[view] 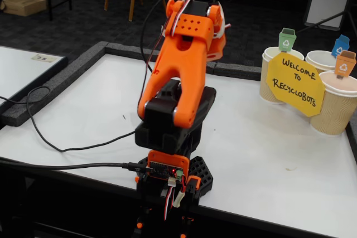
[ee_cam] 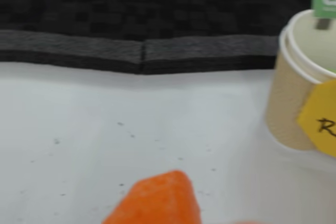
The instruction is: Sort rubbish by color.
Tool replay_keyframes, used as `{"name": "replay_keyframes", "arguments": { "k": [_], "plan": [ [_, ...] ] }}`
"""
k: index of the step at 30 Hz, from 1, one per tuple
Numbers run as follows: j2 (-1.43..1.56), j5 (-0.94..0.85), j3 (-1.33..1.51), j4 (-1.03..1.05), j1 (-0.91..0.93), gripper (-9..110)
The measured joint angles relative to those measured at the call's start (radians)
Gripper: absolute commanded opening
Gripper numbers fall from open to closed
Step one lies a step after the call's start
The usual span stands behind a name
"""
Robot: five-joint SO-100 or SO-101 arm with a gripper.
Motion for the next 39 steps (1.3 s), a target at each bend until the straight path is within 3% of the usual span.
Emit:
{"name": "replay_keyframes", "arguments": {
  "k": [18, 39],
  "plan": [
    [0.146, 0.100, 0.364, -0.106, -0.015, 0],
    [0.147, 0.245, 0.541, -0.147, -0.005, 0]
  ]
}}
